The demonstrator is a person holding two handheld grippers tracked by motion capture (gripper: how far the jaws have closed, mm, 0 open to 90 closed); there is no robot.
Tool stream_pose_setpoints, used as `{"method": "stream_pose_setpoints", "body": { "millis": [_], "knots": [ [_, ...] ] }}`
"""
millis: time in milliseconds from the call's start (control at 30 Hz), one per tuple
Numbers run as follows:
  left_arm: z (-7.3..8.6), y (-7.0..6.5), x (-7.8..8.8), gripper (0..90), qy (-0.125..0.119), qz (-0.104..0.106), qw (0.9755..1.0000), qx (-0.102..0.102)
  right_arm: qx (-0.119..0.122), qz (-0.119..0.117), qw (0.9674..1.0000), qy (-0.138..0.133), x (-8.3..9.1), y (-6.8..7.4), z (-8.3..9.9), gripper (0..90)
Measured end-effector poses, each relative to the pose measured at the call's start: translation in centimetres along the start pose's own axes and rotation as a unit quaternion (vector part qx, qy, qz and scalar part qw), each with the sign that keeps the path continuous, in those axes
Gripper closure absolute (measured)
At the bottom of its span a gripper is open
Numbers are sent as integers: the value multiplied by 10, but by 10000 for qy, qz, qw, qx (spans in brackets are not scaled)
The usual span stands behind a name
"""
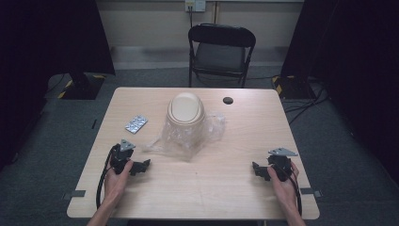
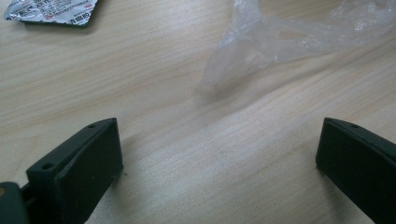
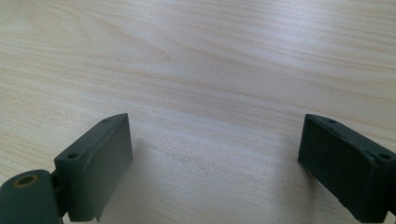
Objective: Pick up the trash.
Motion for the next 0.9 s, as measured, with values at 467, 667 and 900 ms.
{"method": "stream_pose_setpoints", "body": {
  "millis": [467,667,900],
  "knots": [
    [-3,-12,9,162,-151,205,9995,-188,-1,0,10000,0,0,0,0,91],
    [-23,-24,20,165,-450,520,9975,-166,-1,1,10000,1,0,0,0,91],
    [-46,-39,29,183,-607,907,9934,-359,2,1,10000,-1,0,0,0,91]
  ]
}}
Point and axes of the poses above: each handheld gripper's, and its own axes: x roughly backward along the jaws, z roughly out of its underside, y roughly to its left, the point moved 6 cm from there along -x, roughly forward along the jaws, and after that the axes turned 13 degrees about x, right-handed, at the moved point
